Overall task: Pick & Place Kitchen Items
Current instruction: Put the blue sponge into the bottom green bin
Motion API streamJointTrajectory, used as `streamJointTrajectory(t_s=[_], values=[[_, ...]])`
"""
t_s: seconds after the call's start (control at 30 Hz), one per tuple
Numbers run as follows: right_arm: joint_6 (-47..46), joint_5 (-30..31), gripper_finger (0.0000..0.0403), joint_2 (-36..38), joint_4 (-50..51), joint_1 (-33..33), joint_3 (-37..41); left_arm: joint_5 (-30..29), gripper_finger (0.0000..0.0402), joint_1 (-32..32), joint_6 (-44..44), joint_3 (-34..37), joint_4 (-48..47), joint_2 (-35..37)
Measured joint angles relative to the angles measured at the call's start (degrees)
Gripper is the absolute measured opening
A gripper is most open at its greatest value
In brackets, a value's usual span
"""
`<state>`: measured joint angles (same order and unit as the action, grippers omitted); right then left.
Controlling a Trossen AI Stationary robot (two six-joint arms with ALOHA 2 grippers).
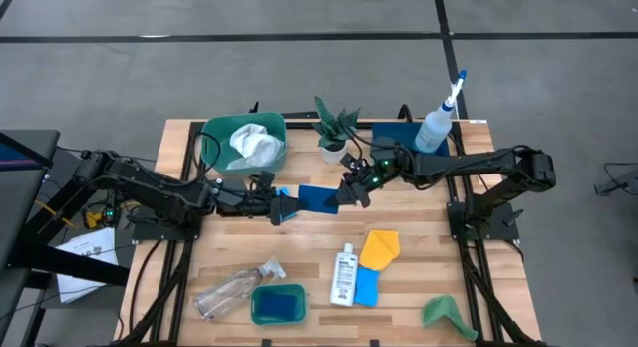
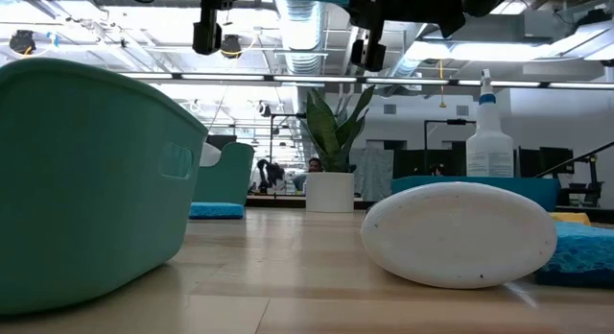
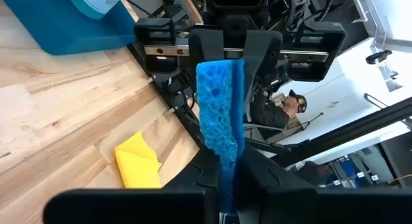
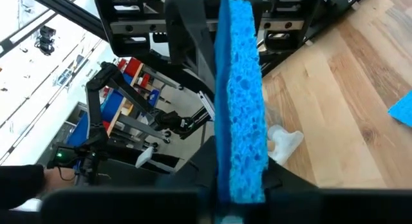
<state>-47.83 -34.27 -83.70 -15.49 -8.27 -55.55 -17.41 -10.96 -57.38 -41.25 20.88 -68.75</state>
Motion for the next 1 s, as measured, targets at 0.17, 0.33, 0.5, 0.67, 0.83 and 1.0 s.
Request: streamJointTrajectory(t_s=[0.17, 0.33, 0.5, 0.67, 0.83, 1.0], values=[[0.26, 1.46, 0.0097, 0.0, -0.13, 0.0, 0.0, 0.61, 0.0007, -0.03, -3.65, 0.0, -0.34, 0.0], [0.25, 3.11, 0.017, 0.0, -0.29, -0.44, 0.0, 1.89, 0.0004, -3.74, -9.87, 0.0, -1.02, 0.0], [0.26, 3.55, 0.0226, 0.0, -0.13, -1.84, 0.0, -5.03, 0.0005, -12.4, -20.74, 0.0, -5.7, 0.0], [0.28, 3.46, 0.0243, 0.0, -0.02, -3.03, 0.0, -21.75, 0.0003, -24.56, -35.2, 0.0, -9.69, 0.0], [0.66, 3.38, 0.0244, 0.0, 0.02, -3.17, 0.0, -36.56, 0.0004, -34.91, -43.17, 0.0, -10.73, -1.08], [1.35, 3.16, 0.0244, 0.02, 0.04, -3.15, 0.0, -41.12, 0.0004, -40.21, -48.22, 0.0, -10.6, -4.13]])
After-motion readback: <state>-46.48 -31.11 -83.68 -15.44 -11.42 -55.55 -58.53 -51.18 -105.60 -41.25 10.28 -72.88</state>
